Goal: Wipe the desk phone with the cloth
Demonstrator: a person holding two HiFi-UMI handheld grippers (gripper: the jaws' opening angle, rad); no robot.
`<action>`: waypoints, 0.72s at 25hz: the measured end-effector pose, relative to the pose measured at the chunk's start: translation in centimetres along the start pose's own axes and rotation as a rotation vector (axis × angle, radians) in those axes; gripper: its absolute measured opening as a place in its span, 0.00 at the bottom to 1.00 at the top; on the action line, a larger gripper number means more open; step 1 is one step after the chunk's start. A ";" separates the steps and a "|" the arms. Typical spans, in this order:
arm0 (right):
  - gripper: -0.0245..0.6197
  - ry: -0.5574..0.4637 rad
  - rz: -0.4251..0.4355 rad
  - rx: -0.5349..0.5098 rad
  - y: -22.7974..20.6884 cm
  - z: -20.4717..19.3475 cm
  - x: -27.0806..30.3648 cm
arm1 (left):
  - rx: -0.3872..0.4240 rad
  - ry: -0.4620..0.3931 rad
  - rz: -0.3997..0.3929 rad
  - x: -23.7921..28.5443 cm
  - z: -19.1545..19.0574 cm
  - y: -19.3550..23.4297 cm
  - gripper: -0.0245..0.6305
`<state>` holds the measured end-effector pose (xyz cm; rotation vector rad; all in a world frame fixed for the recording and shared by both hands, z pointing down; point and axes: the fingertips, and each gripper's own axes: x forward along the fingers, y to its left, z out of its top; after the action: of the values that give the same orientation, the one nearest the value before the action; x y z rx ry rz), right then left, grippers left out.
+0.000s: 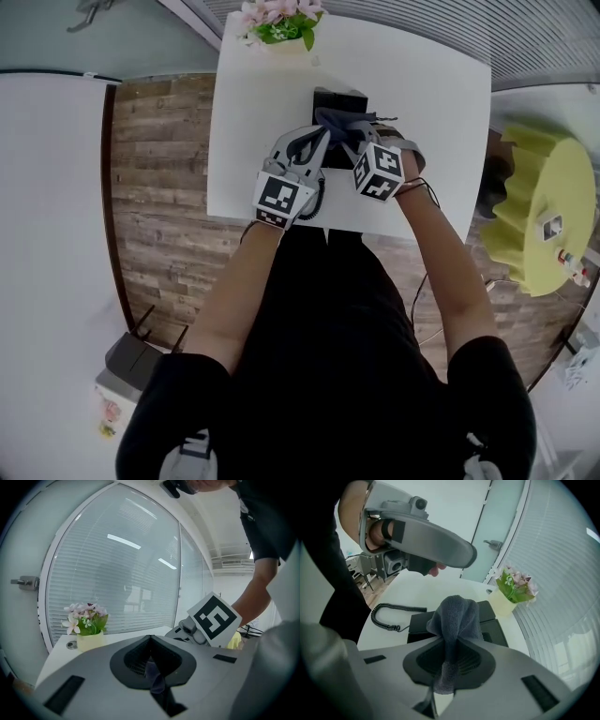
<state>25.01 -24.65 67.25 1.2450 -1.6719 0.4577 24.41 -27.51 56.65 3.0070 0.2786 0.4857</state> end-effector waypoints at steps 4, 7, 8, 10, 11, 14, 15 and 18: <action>0.13 0.013 0.027 -0.005 1.8 -0.3 0.3 | -0.005 0.026 0.012 0.3 -1.3 -0.3 0.05; 0.13 0.013 0.051 0.002 3.3 -0.5 0.6 | -0.017 0.062 0.028 0.2 -3.2 -0.5 0.05; 0.13 0.013 0.061 0.005 3.9 -0.7 0.6 | -0.019 0.074 0.032 0.2 -3.8 -0.7 0.05; 0.14 0.012 0.080 0.008 5.1 -0.9 0.8 | -0.021 0.093 0.037 0.0 -4.8 -1.0 0.05; 0.13 0.015 0.088 0.007 5.6 -1.1 0.8 | -0.023 0.098 0.039 -0.1 -5.1 -1.1 0.05; 0.13 0.028 0.117 0.004 7.2 -1.4 1.0 | -0.034 0.101 0.046 -0.5 -5.6 -1.2 0.05; 0.13 0.030 0.130 0.005 7.7 -1.3 1.2 | -0.039 0.102 0.050 -0.8 -5.6 -1.1 0.05; 0.13 0.030 0.146 0.001 8.5 -1.1 1.0 | -0.062 0.100 0.069 -1.3 -5.5 -0.9 0.05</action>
<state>18.00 -20.85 70.62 1.1158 -1.7445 0.5631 21.29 -26.64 61.36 2.9445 0.1640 0.6398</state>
